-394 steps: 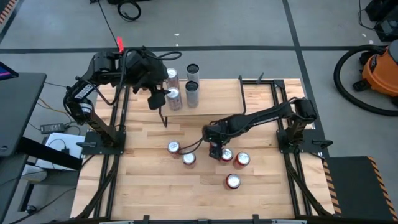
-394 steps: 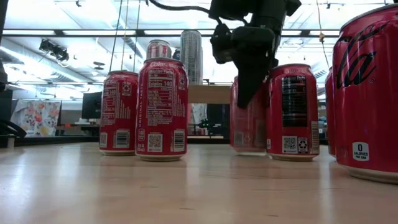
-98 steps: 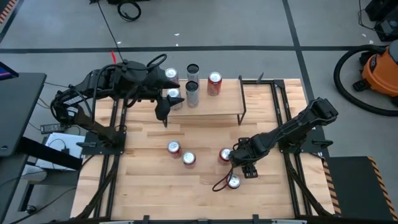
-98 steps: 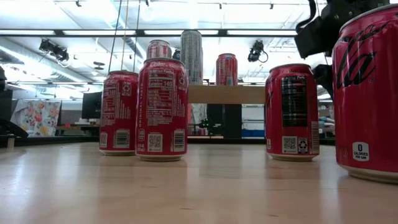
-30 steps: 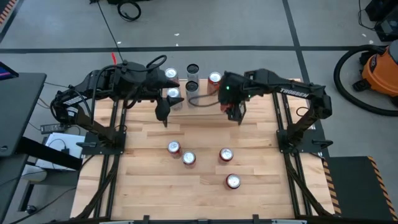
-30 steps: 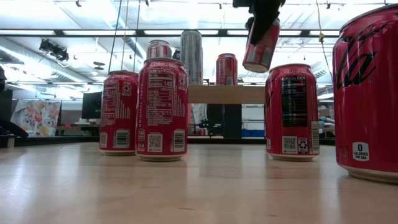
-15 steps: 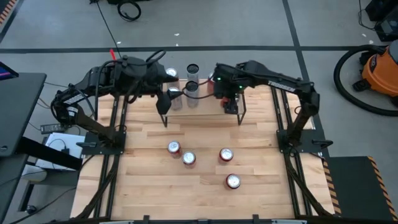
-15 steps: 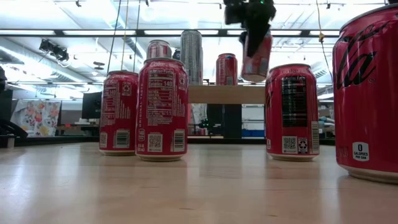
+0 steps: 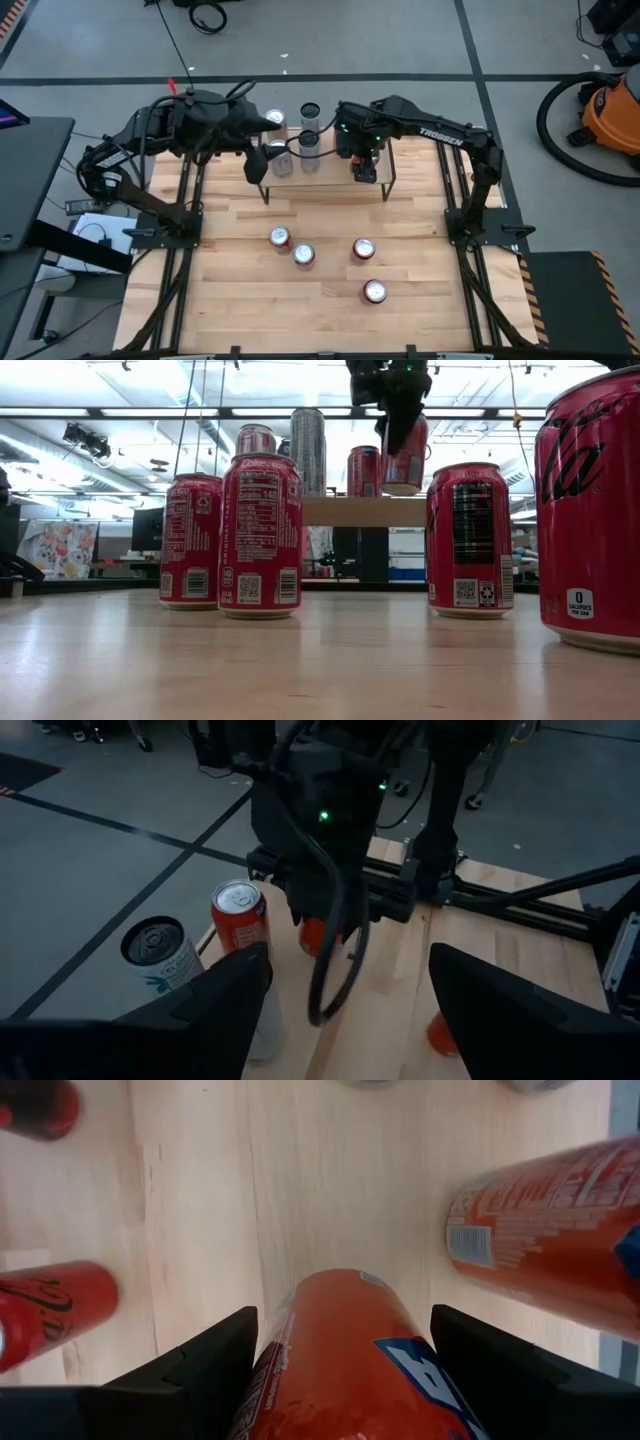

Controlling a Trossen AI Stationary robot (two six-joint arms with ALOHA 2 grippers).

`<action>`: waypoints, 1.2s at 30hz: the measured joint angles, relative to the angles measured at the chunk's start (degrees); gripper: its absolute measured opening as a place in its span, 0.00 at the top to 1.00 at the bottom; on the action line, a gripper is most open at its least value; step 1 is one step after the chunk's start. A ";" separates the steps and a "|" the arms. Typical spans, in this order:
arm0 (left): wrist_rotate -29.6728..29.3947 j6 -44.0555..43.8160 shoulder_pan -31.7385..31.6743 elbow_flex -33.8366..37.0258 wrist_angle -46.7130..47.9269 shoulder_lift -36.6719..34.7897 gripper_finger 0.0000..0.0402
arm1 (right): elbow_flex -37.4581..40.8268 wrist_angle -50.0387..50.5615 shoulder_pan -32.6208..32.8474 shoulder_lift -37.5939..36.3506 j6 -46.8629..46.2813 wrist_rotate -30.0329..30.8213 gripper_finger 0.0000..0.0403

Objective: Place canned beverage on shelf
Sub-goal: Put the red soda can aligned with the other red soda can on the shelf

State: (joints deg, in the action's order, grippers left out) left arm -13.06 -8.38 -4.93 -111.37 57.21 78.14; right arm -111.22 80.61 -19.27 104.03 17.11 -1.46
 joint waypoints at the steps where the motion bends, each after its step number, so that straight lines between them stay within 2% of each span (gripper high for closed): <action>1: 0.02 0.00 0.02 0.00 -0.05 -0.18 0.28 | 0.00 0.27 0.00 0.00 0.01 0.07 0.26; 12: 0.02 -0.95 0.04 0.00 0.09 -1.05 0.28 | 0.02 0.57 0.00 -0.02 0.47 -0.08 0.26; 22: 0.03 -0.94 0.04 0.00 0.06 -1.04 0.28 | 0.09 0.58 -0.04 -0.09 0.54 2.07 0.19; 36: 0.04 -0.42 0.04 0.00 0.04 -1.02 0.28 | 0.11 -2.37 0.00 -0.09 1.04 2.37 0.20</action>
State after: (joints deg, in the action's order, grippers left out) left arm -13.02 -8.80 -4.89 -111.37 57.25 77.12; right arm -111.11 78.24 -19.27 103.94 18.15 0.91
